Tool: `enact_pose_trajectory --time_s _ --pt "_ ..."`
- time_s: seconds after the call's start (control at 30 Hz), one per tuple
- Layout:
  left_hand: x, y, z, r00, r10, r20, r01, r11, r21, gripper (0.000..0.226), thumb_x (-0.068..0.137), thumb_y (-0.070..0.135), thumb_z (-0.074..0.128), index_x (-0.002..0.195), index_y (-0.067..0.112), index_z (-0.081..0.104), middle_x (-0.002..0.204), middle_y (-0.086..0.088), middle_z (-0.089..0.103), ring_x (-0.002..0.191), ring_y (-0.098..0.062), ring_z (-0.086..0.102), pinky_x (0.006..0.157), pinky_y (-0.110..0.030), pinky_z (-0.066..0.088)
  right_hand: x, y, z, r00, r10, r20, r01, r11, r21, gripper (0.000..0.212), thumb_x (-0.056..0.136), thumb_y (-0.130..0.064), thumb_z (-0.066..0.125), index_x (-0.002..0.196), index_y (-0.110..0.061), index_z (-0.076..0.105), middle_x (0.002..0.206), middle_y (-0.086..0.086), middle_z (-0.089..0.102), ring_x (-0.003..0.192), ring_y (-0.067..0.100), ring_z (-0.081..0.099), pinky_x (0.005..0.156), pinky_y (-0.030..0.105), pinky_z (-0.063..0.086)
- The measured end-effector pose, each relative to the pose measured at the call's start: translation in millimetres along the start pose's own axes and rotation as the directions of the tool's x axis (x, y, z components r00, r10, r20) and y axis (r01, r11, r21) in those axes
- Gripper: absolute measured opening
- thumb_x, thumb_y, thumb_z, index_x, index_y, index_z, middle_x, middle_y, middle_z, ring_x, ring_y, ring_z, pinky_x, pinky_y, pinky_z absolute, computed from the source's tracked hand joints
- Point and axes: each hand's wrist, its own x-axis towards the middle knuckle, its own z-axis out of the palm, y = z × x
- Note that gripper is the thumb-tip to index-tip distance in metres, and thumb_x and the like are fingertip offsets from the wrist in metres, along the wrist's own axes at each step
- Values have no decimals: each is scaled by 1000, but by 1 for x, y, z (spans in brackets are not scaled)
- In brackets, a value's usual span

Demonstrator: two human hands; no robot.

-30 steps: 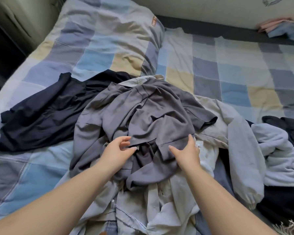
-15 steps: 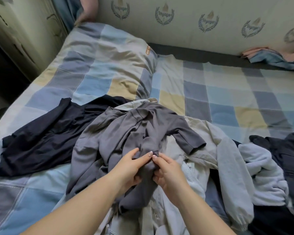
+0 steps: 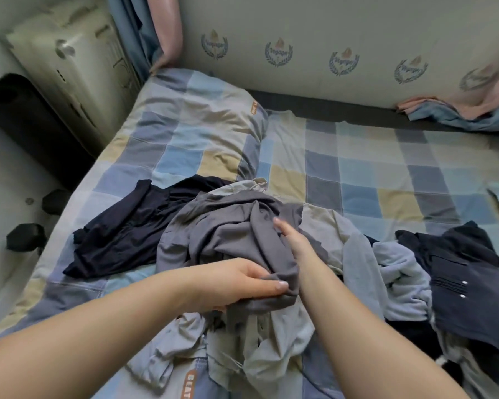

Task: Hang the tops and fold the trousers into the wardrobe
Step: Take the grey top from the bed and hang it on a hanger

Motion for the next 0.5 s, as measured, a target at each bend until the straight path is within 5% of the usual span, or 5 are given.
enact_pose_trajectory --time_s 0.07,0.13,0.27,0.4,0.5 --pt "-21 12 -1 999 -11 -31 11 1000 -13 30 82 54 65 77 25 73 85 -8 61 82 -20 55 79 -32 42 -18 -8 5 987 -147 -72 117 942 -314 33 91 -15 58 120 2 58 102 9 61 90 23 60 50 10 45" --pt "-33 23 -6 980 -8 -201 -1 999 -46 40 83 57 59 84 20 72 84 -6 64 83 -18 59 81 -33 49 -44 -22 13 962 -273 -24 234 861 -452 24 90 -7 53 112 -1 61 96 11 63 88 20 57 55 14 45" --pt "-51 41 -22 823 -6 -568 -63 993 -101 55 81 69 52 91 17 63 81 0 62 81 -20 61 71 -29 46 -119 -42 29 907 -356 225 395 903 -166 29 86 10 44 104 -3 64 84 10 68 72 16 64 61 21 52" --pt "-72 71 -21 865 -59 -499 -208 862 -462 57 84 64 54 109 14 66 93 -8 72 82 -21 68 66 -29 55 -195 -47 24 767 -390 510 570 779 -261 39 86 13 45 88 -18 67 76 -8 72 75 5 66 68 18 51" --pt "-87 91 -6 830 18 -558 -323 830 -454 48 88 39 64 114 -1 62 102 -20 69 79 -24 69 60 -27 57 -235 -47 20 671 -367 644 716 544 -437 28 79 0 52 82 -24 66 73 -15 64 72 0 57 69 17 46"
